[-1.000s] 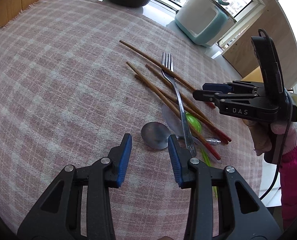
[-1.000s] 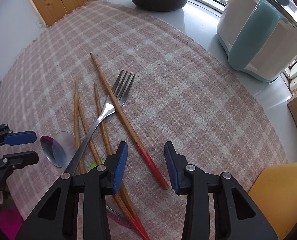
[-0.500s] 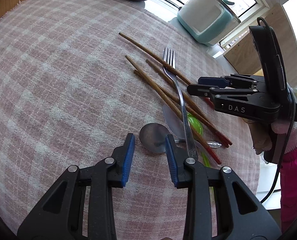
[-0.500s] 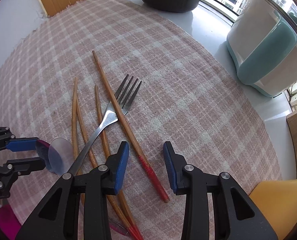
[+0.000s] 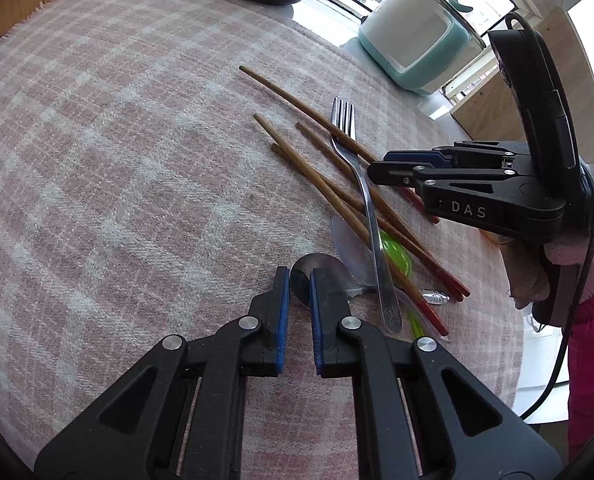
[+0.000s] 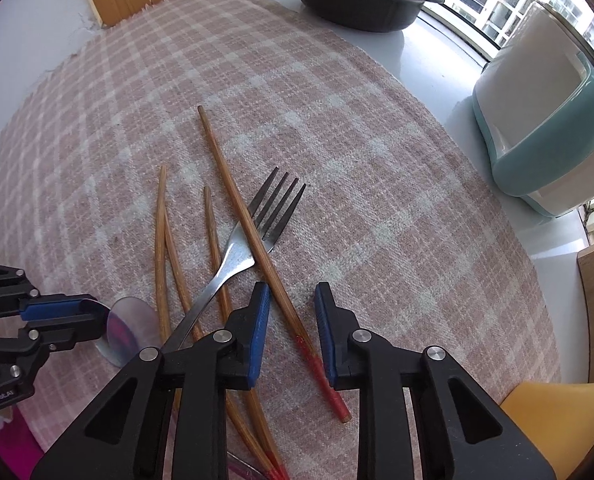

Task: Organize utensils
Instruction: 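Lower the right gripper onto another red-tipped chopstick and close it, then lift the chopstick with the right gripper while the left gripper moves toward the silver fork, then lower the left gripper onto the silver fork handle and close it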

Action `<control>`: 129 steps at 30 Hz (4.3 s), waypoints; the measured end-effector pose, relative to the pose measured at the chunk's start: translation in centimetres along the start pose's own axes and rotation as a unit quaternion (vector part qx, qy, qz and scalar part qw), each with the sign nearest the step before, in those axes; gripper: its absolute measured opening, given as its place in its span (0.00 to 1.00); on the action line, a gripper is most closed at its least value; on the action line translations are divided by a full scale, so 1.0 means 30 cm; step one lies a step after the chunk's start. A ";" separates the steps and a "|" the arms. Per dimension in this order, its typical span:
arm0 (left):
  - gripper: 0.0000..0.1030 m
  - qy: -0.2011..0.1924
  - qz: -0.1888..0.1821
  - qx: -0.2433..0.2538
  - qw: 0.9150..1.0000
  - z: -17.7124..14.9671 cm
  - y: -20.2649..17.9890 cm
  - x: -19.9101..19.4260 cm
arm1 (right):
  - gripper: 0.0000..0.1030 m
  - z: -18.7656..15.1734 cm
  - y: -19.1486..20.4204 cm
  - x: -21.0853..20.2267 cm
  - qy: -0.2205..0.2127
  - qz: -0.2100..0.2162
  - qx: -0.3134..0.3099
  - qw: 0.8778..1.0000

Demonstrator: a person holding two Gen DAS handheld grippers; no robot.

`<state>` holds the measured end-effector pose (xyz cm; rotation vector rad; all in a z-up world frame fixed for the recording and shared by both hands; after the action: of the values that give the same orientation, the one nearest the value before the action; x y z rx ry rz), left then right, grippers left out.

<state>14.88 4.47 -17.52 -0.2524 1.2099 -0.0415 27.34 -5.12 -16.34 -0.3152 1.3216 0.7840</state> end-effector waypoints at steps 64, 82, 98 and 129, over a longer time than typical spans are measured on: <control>0.22 -0.050 0.025 -0.032 0.998 -0.099 0.230 -0.309 | 0.05 -0.359 0.077 -0.299 -0.112 -0.003 0.085 0.990; 0.22 -0.003 -0.019 0.055 0.998 0.074 -0.099 -0.151 | 0.05 -0.537 0.102 -0.377 -0.135 -0.009 0.116 0.984; 0.22 0.082 0.024 0.134 0.987 0.187 -0.250 0.038 | 0.05 -0.662 0.067 -0.443 -0.154 -0.027 0.148 0.976; 0.12 0.083 0.064 0.191 0.976 0.190 -0.288 0.131 | 0.05 -0.661 0.063 -0.459 -0.163 -0.026 0.150 0.975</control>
<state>22.46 -3.59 -17.40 0.1692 1.3554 -0.1830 10.76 -20.66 -7.92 0.0205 1.0950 0.5527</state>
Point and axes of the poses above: each gripper's, at about its wrist camera, not at the fingertips, and x roughly the way its jaws point, y to its left, z to its top, the point moved 5 cm from there along x, roughly the way its jaws point, and after that the axes turned 15 degrees about z, right-handed, at the moved point
